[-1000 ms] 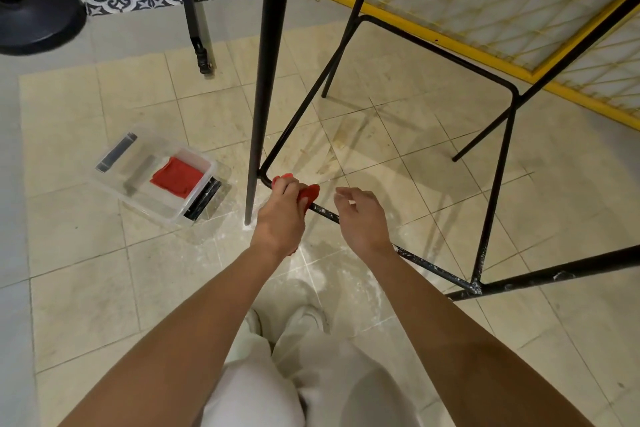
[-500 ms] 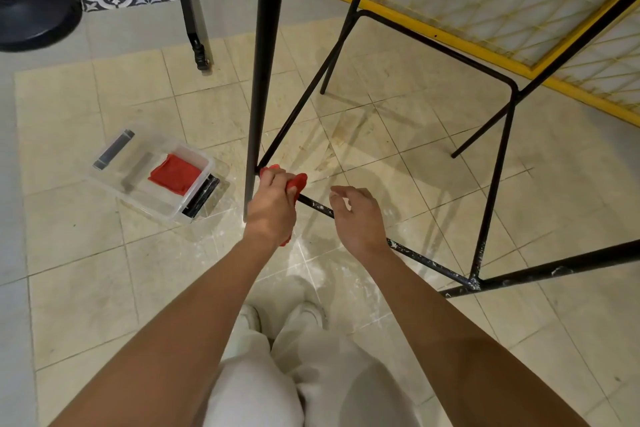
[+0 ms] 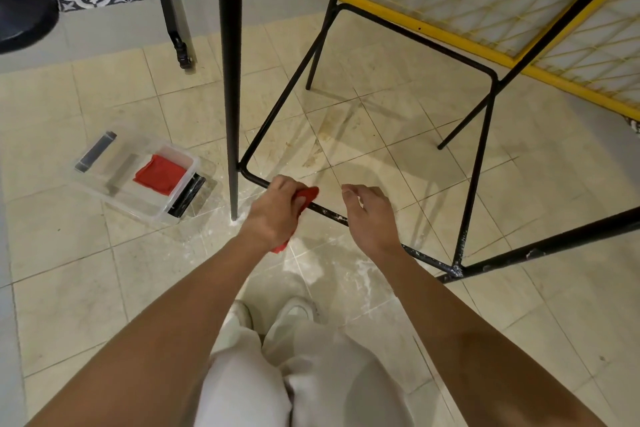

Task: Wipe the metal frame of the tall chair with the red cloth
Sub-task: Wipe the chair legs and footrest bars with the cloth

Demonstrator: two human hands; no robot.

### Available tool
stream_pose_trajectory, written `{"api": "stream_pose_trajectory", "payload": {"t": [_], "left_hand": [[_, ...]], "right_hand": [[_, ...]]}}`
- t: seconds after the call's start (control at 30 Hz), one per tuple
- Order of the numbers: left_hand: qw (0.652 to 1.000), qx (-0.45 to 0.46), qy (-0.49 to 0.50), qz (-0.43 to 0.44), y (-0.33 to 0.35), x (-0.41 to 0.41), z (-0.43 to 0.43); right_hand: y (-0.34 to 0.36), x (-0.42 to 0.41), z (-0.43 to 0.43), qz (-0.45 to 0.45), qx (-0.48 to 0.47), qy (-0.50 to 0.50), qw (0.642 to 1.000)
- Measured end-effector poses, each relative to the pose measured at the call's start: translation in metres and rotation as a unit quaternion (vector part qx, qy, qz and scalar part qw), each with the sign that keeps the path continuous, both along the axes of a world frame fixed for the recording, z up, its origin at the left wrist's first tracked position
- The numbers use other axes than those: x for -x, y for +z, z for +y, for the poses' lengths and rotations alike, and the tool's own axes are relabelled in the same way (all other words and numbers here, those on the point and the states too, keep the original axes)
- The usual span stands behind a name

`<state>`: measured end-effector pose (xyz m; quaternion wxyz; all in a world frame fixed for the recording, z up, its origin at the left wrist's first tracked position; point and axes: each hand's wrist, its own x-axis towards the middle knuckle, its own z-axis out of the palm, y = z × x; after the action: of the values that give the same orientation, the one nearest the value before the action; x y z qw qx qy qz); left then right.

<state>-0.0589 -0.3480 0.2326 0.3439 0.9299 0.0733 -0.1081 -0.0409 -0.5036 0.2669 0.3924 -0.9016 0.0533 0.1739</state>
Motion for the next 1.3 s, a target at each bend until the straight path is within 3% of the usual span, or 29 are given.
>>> {"api": "stream_pose_trajectory", "payload": {"t": [0.27,0.47,0.67,1.03,1.3], "left_hand": [[0.995,-0.032,0.095,0.027,0.003,-0.003,-0.020],[0.999,0.011,-0.026,0.018,0.003,0.007,-0.059],[0.996,0.024,-0.086,0.013,0.002,0.010,-0.056],[0.996,0.031,0.080,0.040,0.001,0.000,-0.028],[0.997,-0.029,0.033,0.070,0.004,-0.002,-0.038]], "right_hand": [[0.000,0.005,-0.015,-0.003,0.006,-0.001,1.000],[0.007,0.008,-0.015,-0.002,0.005,-0.006,1.000],[0.006,0.010,-0.017,0.000,0.006,-0.009,1.000],[-0.002,0.008,-0.027,0.008,0.008,-0.004,1.000],[-0.004,0.007,-0.023,0.007,0.006,0.001,1.000]]}}
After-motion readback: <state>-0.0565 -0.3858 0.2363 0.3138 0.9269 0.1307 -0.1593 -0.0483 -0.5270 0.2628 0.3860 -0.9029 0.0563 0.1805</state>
